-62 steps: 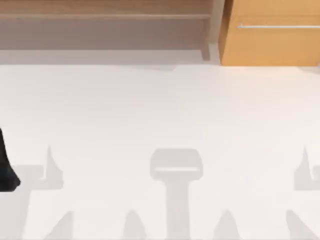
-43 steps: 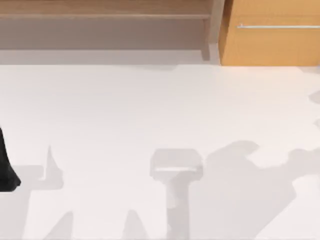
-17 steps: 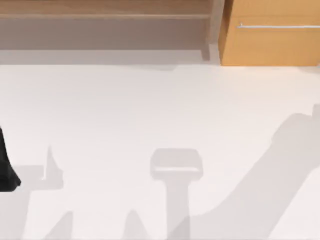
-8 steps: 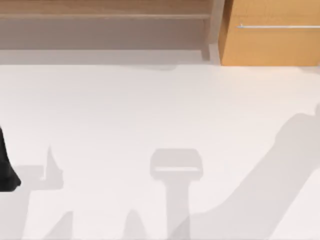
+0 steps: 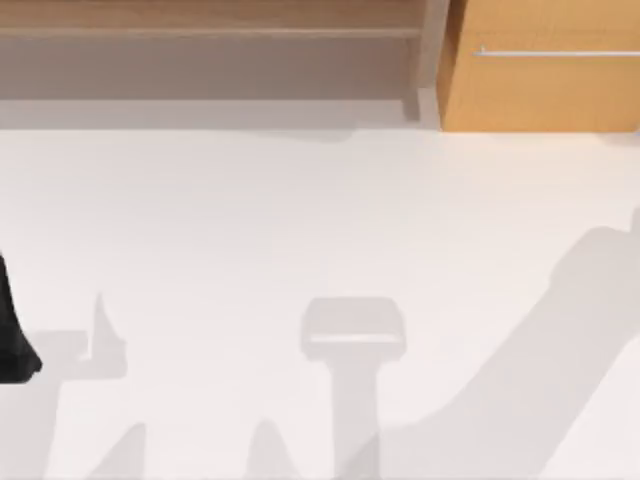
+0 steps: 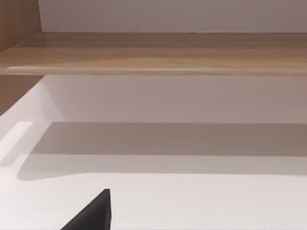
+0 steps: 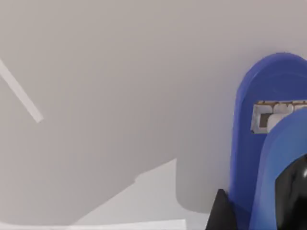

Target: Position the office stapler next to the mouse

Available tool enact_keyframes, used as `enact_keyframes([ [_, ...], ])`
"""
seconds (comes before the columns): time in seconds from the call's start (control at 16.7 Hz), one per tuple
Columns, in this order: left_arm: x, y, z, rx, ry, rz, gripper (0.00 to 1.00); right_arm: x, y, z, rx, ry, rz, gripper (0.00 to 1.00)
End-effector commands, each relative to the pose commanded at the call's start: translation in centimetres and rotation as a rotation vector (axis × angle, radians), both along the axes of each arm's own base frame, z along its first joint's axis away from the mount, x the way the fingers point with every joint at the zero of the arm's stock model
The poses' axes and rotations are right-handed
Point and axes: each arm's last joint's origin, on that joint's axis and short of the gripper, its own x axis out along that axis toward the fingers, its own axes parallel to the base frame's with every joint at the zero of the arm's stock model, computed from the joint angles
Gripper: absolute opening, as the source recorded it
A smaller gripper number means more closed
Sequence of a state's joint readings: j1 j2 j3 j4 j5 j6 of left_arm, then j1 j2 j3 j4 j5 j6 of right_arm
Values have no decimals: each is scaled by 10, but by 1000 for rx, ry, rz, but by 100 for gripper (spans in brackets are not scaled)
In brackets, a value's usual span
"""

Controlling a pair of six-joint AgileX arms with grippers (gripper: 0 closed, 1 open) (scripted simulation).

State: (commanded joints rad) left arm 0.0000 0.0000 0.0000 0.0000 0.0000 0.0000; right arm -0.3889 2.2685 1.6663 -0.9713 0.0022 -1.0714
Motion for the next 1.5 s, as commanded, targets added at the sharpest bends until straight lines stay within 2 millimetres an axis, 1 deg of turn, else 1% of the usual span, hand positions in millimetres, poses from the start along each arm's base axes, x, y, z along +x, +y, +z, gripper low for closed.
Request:
enact_keyframes([
  [0.06, 0, 0, 0, 0, 0, 0, 100, 0, 0, 0, 0, 0, 0, 2],
  [0.12, 0, 0, 0, 0, 0, 0, 100, 0, 0, 0, 0, 0, 0, 0],
  [0.66, 0, 0, 0, 0, 0, 0, 100, 1, 0, 2, -1, -3, 1, 0],
  [1.02, 0, 0, 0, 0, 0, 0, 100, 0, 1, 31, -1, -3, 1, 0],
  [1.26, 0, 0, 0, 0, 0, 0, 100, 1, 1, 29, 0, 0, -1, 0],
  [1.38, 0, 0, 0, 0, 0, 0, 100, -1, 7, 34, -4, -11, -22, 0],
  [1.5, 0, 0, 0, 0, 0, 0, 100, -4, 21, 38, -5, -14, -72, 0],
])
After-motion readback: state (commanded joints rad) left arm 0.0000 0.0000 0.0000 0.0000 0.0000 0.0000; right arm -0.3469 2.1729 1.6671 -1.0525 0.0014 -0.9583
